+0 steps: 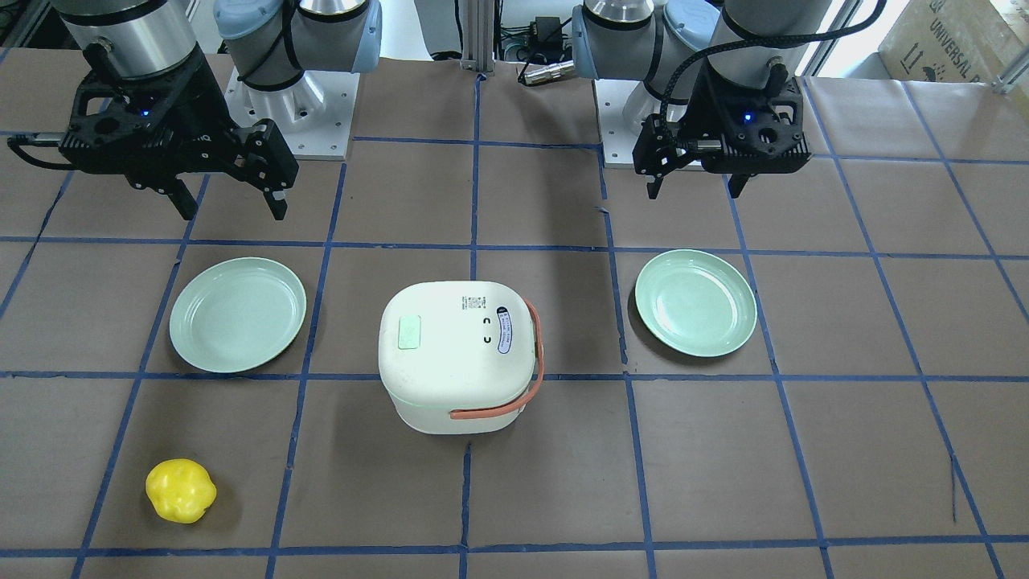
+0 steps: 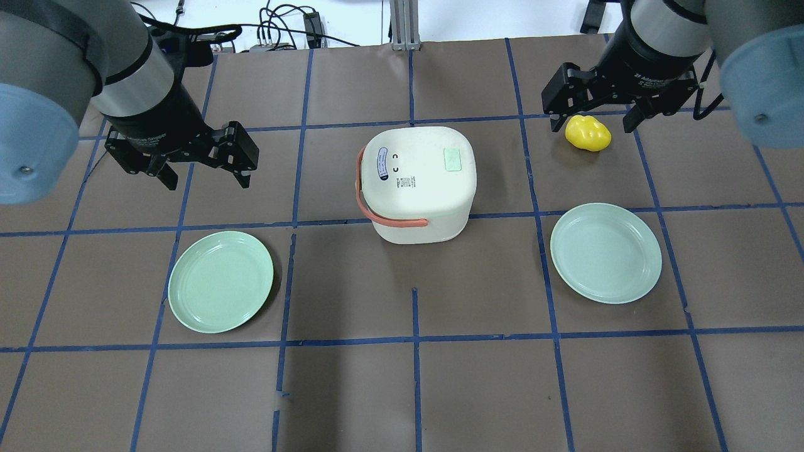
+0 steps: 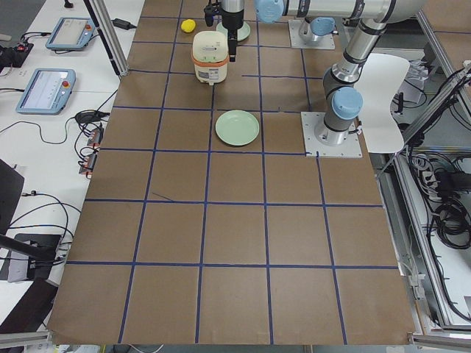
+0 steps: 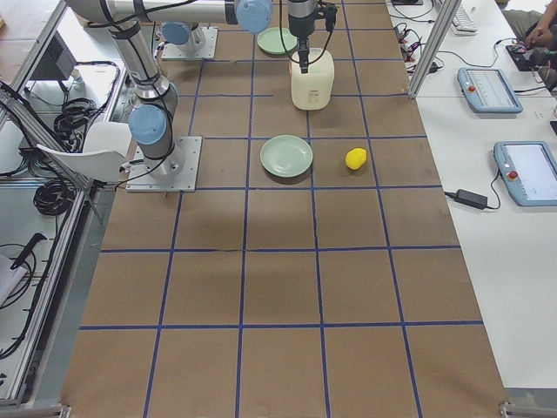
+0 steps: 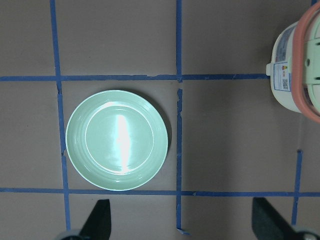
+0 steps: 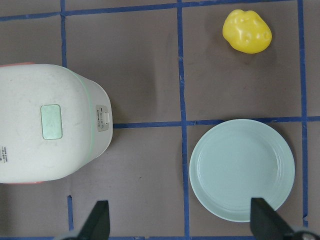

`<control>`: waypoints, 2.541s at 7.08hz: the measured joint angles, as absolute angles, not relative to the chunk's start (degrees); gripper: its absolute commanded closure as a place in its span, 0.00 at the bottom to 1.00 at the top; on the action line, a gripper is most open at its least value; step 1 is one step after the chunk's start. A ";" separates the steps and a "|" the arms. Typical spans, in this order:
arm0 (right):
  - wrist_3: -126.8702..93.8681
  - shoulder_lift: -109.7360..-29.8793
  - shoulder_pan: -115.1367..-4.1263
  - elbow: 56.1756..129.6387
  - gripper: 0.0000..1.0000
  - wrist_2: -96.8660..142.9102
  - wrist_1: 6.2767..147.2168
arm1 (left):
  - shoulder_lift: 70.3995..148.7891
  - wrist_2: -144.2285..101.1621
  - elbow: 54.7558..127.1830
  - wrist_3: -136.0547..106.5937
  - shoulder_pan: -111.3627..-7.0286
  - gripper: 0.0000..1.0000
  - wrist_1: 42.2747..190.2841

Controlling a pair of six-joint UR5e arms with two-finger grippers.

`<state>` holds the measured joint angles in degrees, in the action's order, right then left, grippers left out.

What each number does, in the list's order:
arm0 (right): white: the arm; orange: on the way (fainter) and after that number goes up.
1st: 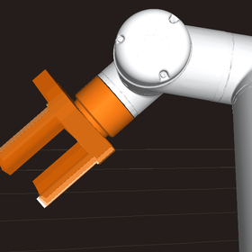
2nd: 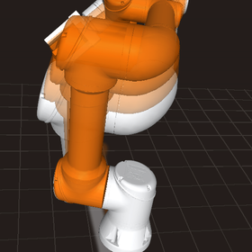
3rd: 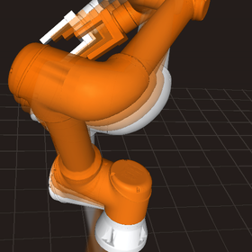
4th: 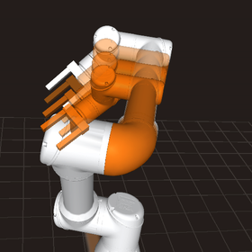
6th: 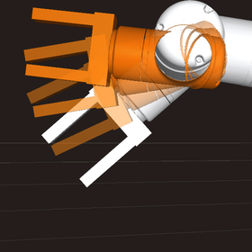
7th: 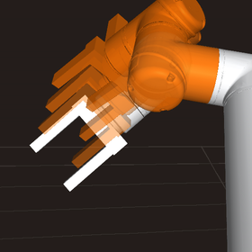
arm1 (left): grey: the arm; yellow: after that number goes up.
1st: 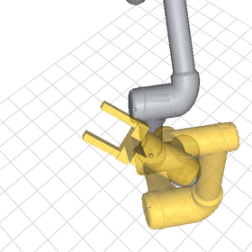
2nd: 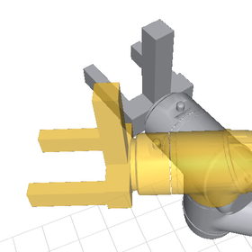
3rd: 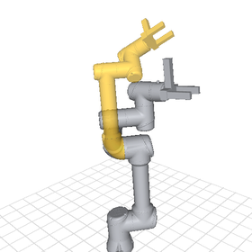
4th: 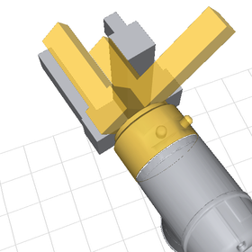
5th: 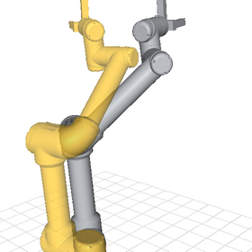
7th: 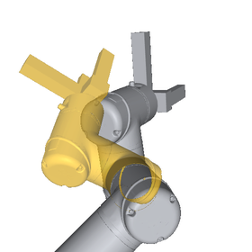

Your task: Press rice cooker button

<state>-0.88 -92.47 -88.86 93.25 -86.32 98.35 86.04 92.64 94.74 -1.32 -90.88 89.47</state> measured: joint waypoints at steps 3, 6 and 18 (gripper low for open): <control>-0.88 -92.40 -88.90 93.39 0.00 -85.90 98.52 | 86.02 92.64 94.75 -1.32 -90.88 0.00 89.47; -0.96 -91.73 -88.94 93.34 0.00 -85.42 98.45 | 86.04 92.64 94.75 -1.32 -90.88 0.00 89.47; -6.22 -83.75 -94.89 92.56 0.94 -83.31 108.86 | 86.05 92.64 94.75 -1.32 -90.90 0.00 89.47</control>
